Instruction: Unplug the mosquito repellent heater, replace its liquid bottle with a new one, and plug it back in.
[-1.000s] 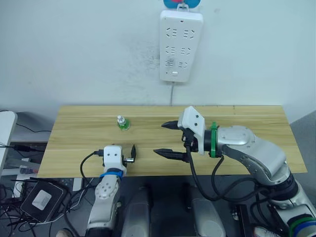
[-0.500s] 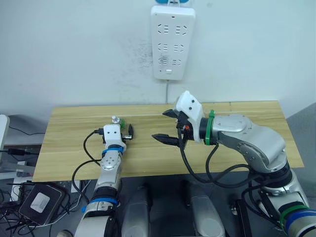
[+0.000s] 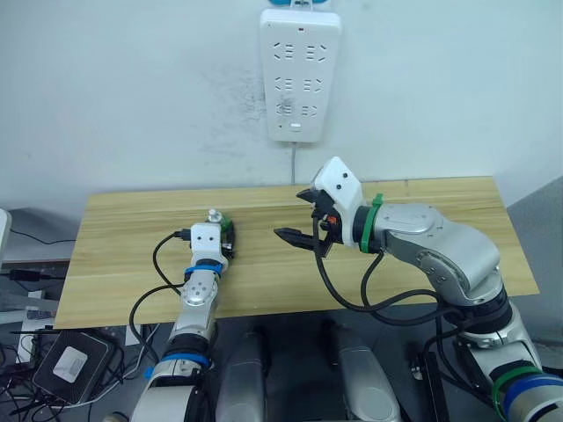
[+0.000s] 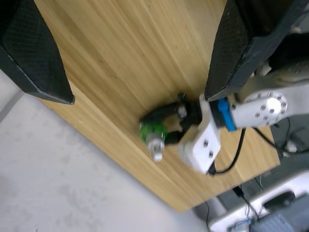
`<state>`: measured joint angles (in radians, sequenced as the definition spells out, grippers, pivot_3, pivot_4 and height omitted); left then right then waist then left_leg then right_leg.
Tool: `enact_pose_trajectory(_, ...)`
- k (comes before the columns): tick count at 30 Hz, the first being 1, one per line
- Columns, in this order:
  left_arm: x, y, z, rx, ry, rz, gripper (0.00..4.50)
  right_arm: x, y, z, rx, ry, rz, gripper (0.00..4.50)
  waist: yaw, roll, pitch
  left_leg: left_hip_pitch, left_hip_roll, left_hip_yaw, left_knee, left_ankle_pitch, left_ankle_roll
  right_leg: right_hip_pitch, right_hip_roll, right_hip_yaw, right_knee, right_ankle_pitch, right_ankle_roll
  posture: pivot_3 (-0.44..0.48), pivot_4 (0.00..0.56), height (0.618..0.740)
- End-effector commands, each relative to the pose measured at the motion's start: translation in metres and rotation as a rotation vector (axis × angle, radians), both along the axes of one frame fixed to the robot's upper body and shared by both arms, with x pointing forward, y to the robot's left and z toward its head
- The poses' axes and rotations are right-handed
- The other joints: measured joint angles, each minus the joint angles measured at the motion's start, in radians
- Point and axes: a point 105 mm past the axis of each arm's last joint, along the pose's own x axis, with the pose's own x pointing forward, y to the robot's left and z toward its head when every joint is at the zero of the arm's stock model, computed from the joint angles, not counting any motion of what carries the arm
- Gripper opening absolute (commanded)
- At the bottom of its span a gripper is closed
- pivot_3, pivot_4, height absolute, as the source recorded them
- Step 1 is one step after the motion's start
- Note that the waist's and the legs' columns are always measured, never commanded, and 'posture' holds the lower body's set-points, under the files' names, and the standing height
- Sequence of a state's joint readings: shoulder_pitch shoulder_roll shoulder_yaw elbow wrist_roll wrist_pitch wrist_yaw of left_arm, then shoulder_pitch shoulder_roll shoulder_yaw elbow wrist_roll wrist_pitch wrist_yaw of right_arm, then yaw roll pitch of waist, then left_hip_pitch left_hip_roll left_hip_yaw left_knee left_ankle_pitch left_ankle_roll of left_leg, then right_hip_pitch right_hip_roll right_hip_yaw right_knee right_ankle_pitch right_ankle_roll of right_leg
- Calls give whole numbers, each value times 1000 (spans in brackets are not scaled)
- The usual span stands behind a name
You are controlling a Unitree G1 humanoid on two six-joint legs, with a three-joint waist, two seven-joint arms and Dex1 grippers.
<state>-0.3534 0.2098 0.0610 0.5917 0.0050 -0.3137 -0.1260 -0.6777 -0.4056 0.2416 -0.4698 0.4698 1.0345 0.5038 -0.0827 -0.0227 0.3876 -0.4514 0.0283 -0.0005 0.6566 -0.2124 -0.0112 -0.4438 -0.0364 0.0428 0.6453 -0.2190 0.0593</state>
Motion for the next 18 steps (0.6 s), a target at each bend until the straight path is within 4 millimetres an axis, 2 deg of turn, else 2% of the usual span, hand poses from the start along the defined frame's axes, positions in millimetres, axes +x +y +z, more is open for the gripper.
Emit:
enact_pose_trajectory(1, -10, -50, 34, 73, -27, -368, 2219, -7, -14, 6, 39, -39, 36, 4500, 5, 0, 0, 0, 0, 0, 0, 0, 0, 0, 0, 0, 0, 0, 0, -104, 422, 740)
enact_pose_trajectory(2, -13, -56, 35, 80, -13, -424, 2219, -6, -16, 4, 39, -38, 39, 4500, 5, 0, 0, -1, -1, 0, 0, 0, 0, 0, -1, 0, 0, 0, 0, -99, 417, 740)
enact_pose_trajectory(5, -44, -97, 57, 147, 59, -832, 2219, -10, -28, -2, 24, -27, 88, 4500, 1, 0, 0, 0, 0, 1, -2, 0, -1, -1, -1, 1, -1, 0, 0, -96, 390, 740)
enact_pose_trajectory(7, -57, -110, 68, 177, 107, -1006, 2219, -14, -33, -5, 15, -21, 132, 4500, 2, 0, 0, 0, -1, 1, -7, 3, -5, -2, 0, 1, -1, 0, 0, -103, 378, 740)
enact_pose_trajectory(12, -58, -119, 86, 243, 134, -1162, 2219, -19, -30, -7, 38, -4, 164, 4500, -3, -1, -1, 0, -1, 3, -11, 5, -8, -5, 7, 1, -1, 0, 0, -142, 345, 740)
enact_pose_trajectory(18, -55, -129, 101, 293, 112, -1264, 2219, -14, -24, -5, 110, -5, 105, 4500, -5, -1, -2, -1, 1, 2, -11, 6, -9, -7, 12, 1, 0, 0, 0, -179, 326, 740)
